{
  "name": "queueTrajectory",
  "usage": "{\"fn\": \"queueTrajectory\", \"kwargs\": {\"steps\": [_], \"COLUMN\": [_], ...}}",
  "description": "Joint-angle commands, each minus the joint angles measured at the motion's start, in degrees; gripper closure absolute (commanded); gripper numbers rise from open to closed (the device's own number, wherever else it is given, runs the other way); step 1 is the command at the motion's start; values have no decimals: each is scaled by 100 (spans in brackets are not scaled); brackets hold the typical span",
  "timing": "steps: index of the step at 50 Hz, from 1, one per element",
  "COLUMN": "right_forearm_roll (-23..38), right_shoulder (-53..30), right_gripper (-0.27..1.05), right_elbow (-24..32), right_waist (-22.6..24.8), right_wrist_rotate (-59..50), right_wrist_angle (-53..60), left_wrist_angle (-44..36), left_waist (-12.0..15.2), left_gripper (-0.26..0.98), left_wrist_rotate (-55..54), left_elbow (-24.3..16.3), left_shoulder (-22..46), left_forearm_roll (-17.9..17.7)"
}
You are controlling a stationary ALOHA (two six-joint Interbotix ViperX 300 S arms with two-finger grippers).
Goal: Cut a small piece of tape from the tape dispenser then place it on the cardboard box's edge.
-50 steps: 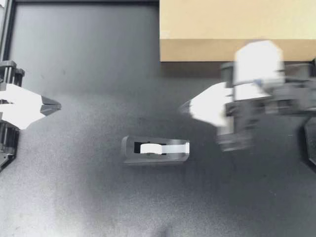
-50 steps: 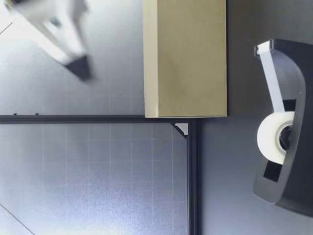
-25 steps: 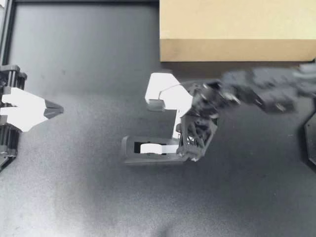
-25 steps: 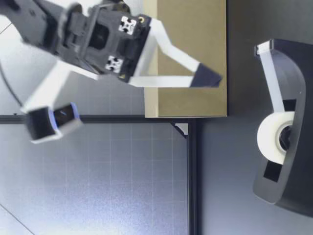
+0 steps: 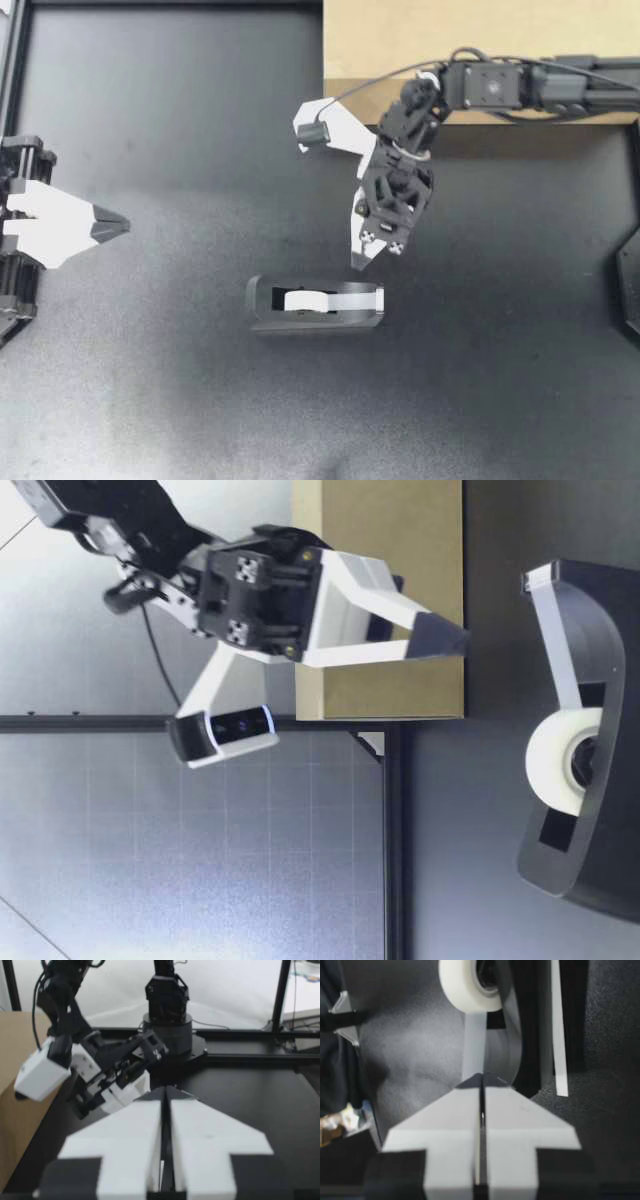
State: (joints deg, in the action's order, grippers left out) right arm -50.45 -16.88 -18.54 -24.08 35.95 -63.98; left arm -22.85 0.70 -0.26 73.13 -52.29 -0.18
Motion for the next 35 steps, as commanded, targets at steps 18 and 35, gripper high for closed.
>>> {"fn": "queueTrajectory", "kwargs": {"steps": [18, 35], "right_forearm_roll": [-35, -70], "right_shoulder": [-220, -422], "right_gripper": [30, 32], "right_elbow": [404, 422], "right_waist": [62, 378], "right_wrist_rotate": [-44, -9], "right_wrist_angle": [-9, -97], "left_wrist_angle": [-141, -149], "left_waist": [9, 9], "left_gripper": [80, 80], "left_wrist_rotate": [-9, -18], "left_elbow": [-35, 26], "left_shoulder": [237, 255], "left_forearm_roll": [0, -88]}}
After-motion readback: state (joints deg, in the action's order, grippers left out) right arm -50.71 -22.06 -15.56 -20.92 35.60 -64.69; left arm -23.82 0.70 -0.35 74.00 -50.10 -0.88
